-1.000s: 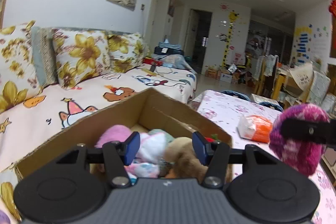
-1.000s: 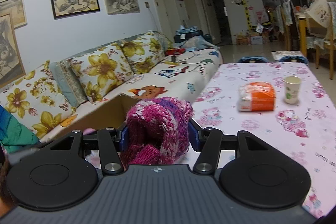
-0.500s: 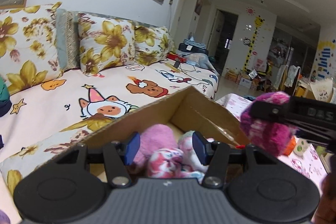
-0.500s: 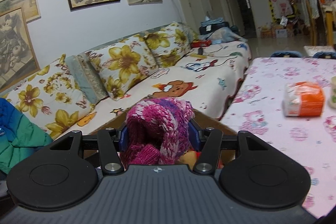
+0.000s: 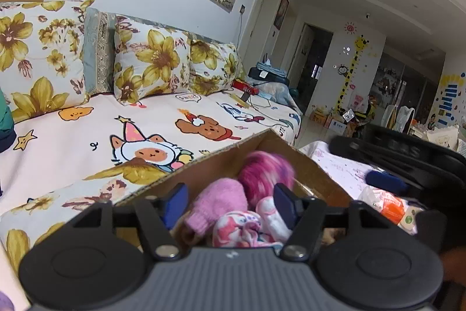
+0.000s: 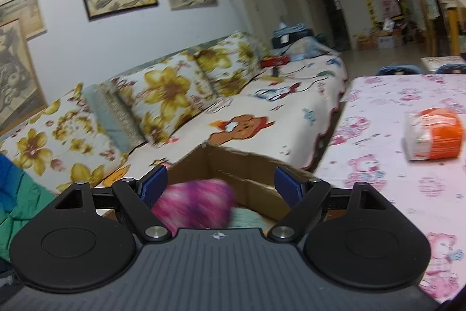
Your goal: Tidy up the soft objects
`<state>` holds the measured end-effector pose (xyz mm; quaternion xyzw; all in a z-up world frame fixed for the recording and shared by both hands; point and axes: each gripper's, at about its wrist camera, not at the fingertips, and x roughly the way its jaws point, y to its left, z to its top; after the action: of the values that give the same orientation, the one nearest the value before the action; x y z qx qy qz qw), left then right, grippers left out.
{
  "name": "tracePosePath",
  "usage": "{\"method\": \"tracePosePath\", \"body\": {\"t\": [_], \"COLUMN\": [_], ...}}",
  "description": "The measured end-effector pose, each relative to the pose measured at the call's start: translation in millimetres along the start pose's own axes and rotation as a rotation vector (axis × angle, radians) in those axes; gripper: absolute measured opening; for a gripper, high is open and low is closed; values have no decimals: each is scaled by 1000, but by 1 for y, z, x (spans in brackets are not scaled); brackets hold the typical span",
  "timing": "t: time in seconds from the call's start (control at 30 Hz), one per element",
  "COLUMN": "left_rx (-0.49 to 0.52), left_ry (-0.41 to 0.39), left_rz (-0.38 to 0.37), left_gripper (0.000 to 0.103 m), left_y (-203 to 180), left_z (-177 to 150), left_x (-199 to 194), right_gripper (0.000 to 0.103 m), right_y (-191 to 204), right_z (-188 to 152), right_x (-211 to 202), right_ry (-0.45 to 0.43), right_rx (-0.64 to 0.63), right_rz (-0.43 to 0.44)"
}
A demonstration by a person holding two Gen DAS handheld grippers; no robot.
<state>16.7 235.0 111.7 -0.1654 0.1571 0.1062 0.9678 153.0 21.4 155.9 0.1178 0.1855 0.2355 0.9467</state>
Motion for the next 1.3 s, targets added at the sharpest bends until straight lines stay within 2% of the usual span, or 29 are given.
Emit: {"method": "tracePosePath", "body": {"t": [0.23,0.27,0.57,0.7,0.97,1.3], "left_rx": [75,90,183,192,241,287], "left_ry": [-42,-46,-33,-22,-10,-33], "left_rz": [1,3,26,22,-23,-18], "left_gripper": [101,102,102,102,102,102], "left_y": [-13,-16,-36,-36,-40,-42], "left_z": [-2,-3,-13,-18,-26,-28], "left_x": [-15,-18,-49,-70,-116,-158], "right_gripper": [103,103,103,103,103,103], "right_y": [-9,-11,-23,-20,1,24], "right_z": [-13,-16,-52,-68,-79,-84], "right_x": [-62,-71,-142,-164,-200,-242], "right_ry": [-72,-78,-29,-13,-17,-25], "right_rx": [-13,-18,7,27,16,-7], "right_rz": [-163,-186,-349,-379,-388,-338]}}
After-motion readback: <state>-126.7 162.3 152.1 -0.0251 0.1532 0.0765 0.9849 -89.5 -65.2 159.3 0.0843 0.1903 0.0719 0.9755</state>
